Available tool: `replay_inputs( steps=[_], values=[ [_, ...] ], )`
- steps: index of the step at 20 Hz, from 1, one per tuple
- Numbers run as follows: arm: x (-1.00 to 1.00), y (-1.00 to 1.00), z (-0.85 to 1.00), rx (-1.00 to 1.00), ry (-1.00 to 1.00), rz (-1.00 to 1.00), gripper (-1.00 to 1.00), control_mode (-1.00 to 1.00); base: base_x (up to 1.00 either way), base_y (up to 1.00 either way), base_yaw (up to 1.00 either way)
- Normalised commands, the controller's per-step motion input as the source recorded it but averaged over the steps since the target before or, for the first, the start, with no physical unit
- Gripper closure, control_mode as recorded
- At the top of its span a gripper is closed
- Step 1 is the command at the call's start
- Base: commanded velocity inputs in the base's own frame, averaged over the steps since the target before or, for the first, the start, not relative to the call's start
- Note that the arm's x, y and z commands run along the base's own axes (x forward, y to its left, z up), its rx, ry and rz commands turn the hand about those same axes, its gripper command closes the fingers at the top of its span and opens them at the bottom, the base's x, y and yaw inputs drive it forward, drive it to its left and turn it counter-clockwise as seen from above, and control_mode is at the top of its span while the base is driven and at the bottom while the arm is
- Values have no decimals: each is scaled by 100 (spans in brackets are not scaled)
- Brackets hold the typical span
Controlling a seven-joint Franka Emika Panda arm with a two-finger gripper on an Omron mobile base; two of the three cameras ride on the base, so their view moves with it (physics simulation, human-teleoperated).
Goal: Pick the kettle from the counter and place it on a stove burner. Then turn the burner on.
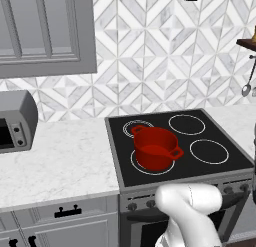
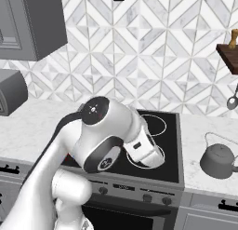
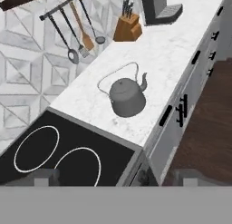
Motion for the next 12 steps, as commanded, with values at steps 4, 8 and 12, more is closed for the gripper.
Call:
replay_inputs(
  steps=[4, 8, 12],
  values=[
    [27, -100, 6, 36, 9, -24, -100, -100, 0, 0, 0],
    [9, -100, -4, 45, 6, 0, -100, -100, 0, 0, 0],
    [20, -85, -18, 32, 10, 0, -100, -100, 0, 0, 0]
  ],
)
